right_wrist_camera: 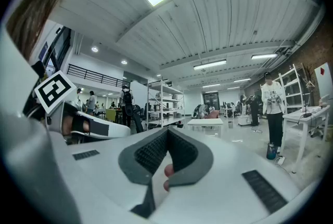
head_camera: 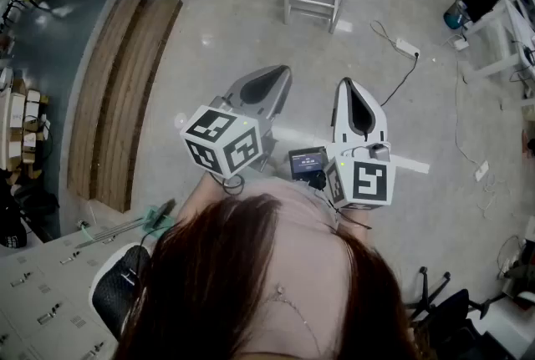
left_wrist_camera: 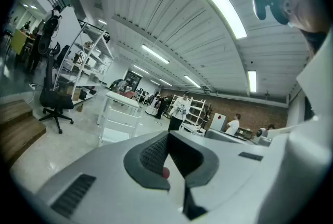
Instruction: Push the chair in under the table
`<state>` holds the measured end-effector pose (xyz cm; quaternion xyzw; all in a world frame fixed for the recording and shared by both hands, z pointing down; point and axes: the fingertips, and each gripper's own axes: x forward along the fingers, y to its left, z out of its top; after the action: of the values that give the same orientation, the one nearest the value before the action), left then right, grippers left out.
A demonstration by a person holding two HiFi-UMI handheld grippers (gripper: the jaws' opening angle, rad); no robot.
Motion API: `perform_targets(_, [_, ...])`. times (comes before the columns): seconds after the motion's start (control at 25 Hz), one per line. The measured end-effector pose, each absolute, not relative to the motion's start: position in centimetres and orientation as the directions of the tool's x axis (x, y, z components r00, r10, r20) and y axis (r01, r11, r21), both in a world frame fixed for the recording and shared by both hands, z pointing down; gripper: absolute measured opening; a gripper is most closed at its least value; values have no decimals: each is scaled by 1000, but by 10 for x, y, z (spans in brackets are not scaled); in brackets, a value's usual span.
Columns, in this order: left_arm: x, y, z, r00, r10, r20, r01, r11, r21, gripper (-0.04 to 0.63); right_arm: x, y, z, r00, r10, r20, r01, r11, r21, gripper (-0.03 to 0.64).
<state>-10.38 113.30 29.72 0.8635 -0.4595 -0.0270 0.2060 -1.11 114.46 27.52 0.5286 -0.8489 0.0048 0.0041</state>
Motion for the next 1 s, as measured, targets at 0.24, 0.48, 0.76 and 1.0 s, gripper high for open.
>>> perform_targets(0.24, [-87, 1115, 300, 574, -806, 145, -786, -492, 376, 5, 7, 1124, 278, -417, -909, 20, -909, 417, 4, 12])
perform_targets(0.48, [-66, 1094, 299, 555, -819, 142, -802, -483, 352, 5, 27, 1107, 283, -418, -907, 46, -907, 419, 46, 12])
perform_targets(0.76, [-61, 1082, 309, 503, -849, 162, -835, -430, 344, 5, 32, 1093, 292, -486, -873, 44, -874, 486, 9, 11])
perform_targets(1.0, [-61, 1066, 319, 499, -847, 187, -836, -413, 360, 5, 34, 1071, 304, -493, -866, 84, -869, 495, 8, 11])
